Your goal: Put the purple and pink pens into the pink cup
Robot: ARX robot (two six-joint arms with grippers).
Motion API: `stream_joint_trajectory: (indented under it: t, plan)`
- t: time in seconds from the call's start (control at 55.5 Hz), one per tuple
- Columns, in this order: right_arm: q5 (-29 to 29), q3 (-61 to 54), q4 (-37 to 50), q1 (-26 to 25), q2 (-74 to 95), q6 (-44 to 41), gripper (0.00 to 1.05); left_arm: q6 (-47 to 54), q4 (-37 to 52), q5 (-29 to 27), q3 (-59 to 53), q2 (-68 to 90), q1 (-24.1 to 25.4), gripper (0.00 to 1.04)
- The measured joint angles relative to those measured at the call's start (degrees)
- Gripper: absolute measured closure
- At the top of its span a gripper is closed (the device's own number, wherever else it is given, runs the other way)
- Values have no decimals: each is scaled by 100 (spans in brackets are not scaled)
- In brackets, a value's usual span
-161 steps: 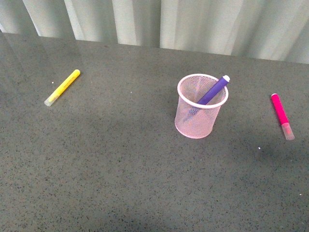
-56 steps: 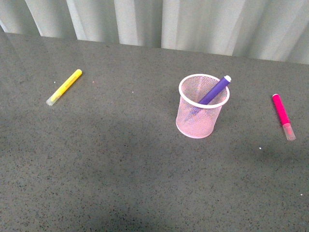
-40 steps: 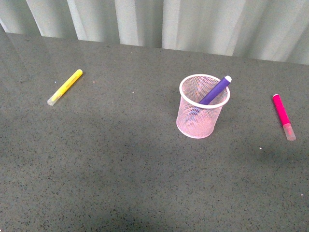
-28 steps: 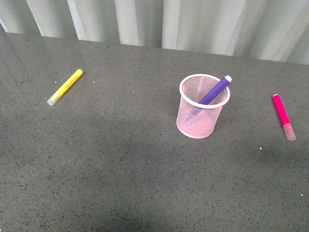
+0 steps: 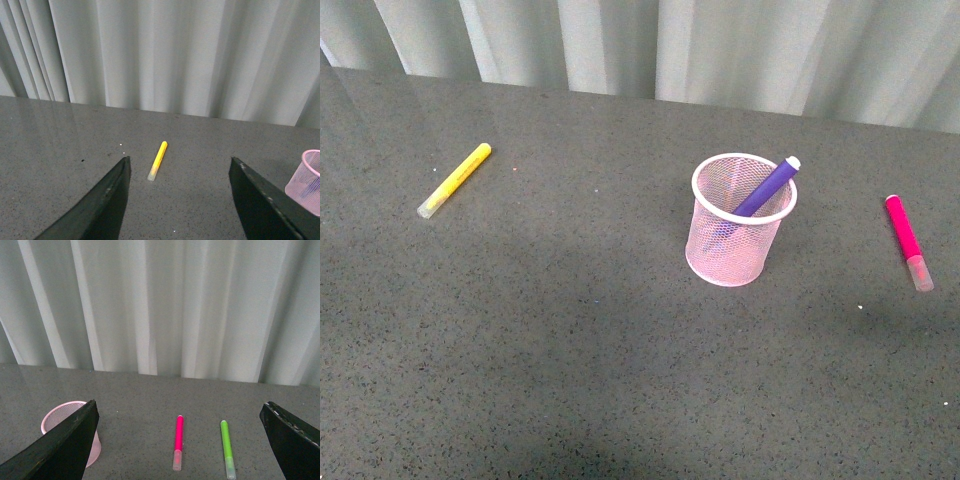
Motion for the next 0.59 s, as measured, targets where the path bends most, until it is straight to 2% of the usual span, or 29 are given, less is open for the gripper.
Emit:
stream_joint_trajectory:
  t: [0.144,0.198,0.252,0.432,0.523,0.595]
  plan:
    - [2,0,0,0,0,0,7,2,0,0,0,-2,0,5]
    - [614,7,96,162,140,426,7,13,0,2,0,-2,0,7]
    - [789,26,603,197,621,914,7,13,0,-2,0,-2,0,7]
    - [153,649,2817,-352,3104,1233,7,13,0,0,0,-2,0,7]
    - [-70,1296,3401,-584,4437,1287,7,13,0,0,0,-2,0,7]
    - [13,1978,3436,-682,5633,1248,7,13,0,-2,0,-2,0,7]
